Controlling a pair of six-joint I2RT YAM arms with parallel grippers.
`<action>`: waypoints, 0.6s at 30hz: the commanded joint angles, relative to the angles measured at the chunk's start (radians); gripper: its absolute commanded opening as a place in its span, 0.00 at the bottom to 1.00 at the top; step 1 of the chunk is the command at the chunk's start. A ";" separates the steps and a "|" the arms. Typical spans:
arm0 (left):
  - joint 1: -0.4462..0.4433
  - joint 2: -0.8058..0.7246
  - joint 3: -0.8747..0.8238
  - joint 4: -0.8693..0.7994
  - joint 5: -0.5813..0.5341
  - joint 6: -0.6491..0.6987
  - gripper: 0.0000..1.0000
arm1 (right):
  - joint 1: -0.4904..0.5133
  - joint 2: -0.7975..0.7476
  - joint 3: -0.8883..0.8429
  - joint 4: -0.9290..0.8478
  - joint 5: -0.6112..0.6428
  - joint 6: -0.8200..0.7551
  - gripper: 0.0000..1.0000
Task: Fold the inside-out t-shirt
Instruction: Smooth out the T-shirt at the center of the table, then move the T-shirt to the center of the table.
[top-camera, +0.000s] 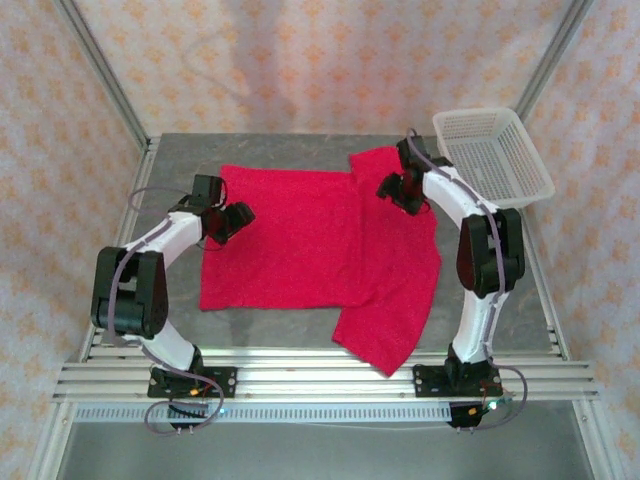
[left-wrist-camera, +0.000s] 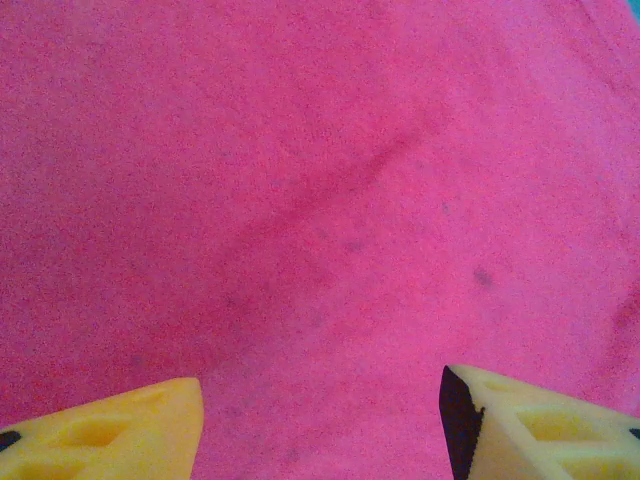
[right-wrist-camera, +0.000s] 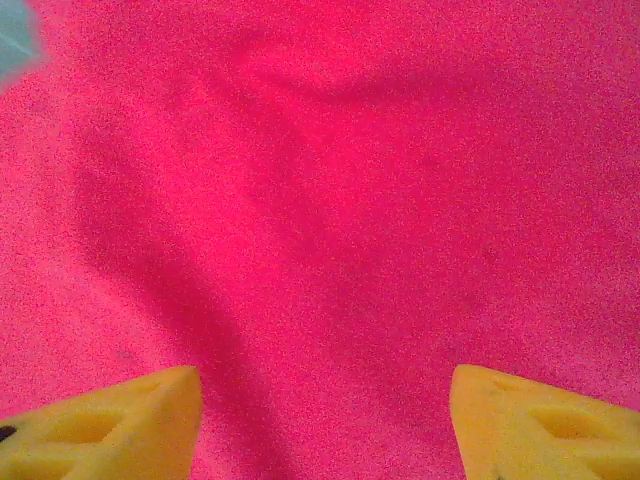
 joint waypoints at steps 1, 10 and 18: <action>0.038 0.085 0.025 0.041 -0.065 -0.023 0.66 | -0.023 0.057 -0.031 0.071 0.042 0.004 0.67; 0.056 0.469 0.433 -0.098 -0.118 0.044 0.70 | -0.089 0.436 0.395 -0.053 0.065 -0.008 0.67; 0.084 0.533 0.624 -0.109 -0.105 0.041 0.69 | -0.102 0.741 1.054 -0.325 0.031 -0.039 0.67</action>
